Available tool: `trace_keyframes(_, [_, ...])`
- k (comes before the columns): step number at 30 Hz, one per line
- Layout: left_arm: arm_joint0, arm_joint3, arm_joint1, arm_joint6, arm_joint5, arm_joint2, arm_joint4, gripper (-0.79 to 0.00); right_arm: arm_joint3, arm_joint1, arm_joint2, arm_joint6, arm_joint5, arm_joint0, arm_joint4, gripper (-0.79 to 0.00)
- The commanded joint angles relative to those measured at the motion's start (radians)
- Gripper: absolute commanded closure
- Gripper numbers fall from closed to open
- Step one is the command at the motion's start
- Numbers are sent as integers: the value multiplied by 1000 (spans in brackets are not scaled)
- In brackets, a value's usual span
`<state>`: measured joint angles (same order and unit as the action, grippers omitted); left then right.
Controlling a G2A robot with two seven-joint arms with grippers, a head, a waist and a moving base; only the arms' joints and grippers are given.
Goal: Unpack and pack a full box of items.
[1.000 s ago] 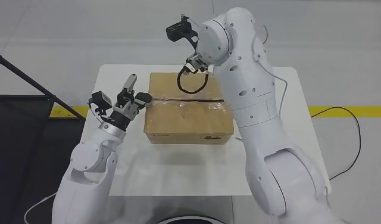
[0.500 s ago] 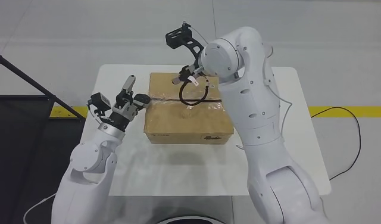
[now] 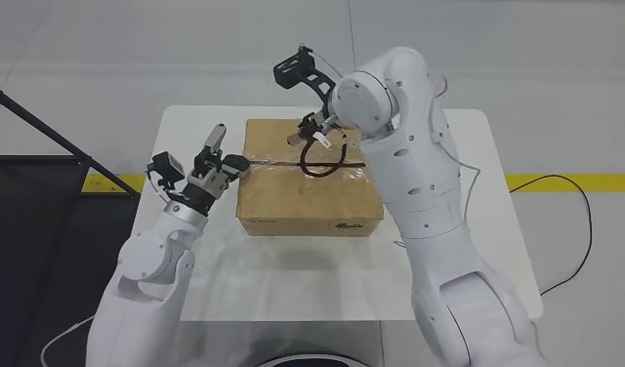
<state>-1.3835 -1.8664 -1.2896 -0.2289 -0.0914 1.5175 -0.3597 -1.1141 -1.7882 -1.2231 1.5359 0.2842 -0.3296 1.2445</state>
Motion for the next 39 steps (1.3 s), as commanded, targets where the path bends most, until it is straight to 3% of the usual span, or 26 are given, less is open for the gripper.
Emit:
trace_keyframes(1, [2,-1,0,1,0,-2,2,-785,40,9,13,0,0,17,-5,-785])
trace_keyframes(3, [2,-1,0,2,1,-2,1,-785,81,18,23,0,0,38,-14,-751])
trace_keyframes(5, [2,1,0,1,1,-2,1,-785,111,28,30,0,0,57,-37,-646])
trace_keyframes(16, [3,7,1,5,-3,-3,3,-785,92,94,112,0,0,75,-182,-428])
trace_keyframes(36, [-5,0,1,19,1,-13,11,-785,52,236,355,0,-49,120,-424,-228])
trace_keyframes(39, [-7,-4,1,21,2,-13,14,-785,44,255,401,0,-70,129,-463,-126])
